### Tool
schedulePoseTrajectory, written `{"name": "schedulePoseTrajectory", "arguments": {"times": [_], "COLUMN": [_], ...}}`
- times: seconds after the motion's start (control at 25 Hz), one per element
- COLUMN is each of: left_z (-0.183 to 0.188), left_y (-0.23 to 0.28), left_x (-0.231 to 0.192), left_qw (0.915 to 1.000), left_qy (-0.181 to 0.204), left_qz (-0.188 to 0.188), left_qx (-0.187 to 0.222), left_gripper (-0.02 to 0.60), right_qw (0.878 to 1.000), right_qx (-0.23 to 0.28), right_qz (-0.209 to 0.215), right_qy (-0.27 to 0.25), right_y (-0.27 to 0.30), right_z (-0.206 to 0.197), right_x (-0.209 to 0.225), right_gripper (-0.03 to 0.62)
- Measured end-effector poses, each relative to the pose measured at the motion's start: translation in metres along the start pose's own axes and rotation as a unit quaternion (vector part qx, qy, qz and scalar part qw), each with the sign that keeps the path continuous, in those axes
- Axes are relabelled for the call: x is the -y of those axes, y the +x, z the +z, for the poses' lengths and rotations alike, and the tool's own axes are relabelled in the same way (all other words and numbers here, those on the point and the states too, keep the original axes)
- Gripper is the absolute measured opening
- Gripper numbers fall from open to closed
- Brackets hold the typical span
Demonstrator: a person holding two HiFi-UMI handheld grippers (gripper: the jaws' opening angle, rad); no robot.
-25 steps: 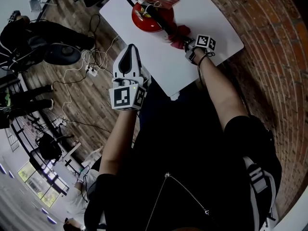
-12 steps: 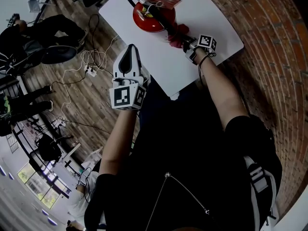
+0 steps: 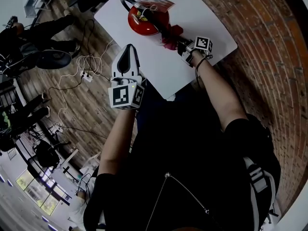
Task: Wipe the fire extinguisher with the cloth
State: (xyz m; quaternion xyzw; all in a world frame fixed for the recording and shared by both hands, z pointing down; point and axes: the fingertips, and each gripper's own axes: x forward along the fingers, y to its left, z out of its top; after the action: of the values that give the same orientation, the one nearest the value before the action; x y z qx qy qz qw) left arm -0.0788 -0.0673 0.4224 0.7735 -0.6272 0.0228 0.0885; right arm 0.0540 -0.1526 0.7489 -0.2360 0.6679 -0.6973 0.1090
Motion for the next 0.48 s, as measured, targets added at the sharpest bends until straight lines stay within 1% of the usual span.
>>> {"name": "schedulePoseTrajectory", "arguments": {"times": [0.2, 0.48], "left_z": [0.000, 0.002], "left_y": [0.003, 0.006], "left_x": [0.002, 0.004], "left_qw": [1.0000, 1.0000], "left_qy": [0.004, 0.004], "left_qz": [-0.001, 0.000], "left_qx": [0.002, 0.005], "left_gripper": [0.008, 0.008], "right_qw": [1.000, 0.999], "right_qx": [0.005, 0.007], "right_qz": [0.019, 0.035], "right_qy": [0.010, 0.012], "right_y": [-0.004, -0.009], "right_z": [-0.003, -0.003], "right_x": [-0.017, -0.035], "right_gripper": [0.069, 0.069]}}
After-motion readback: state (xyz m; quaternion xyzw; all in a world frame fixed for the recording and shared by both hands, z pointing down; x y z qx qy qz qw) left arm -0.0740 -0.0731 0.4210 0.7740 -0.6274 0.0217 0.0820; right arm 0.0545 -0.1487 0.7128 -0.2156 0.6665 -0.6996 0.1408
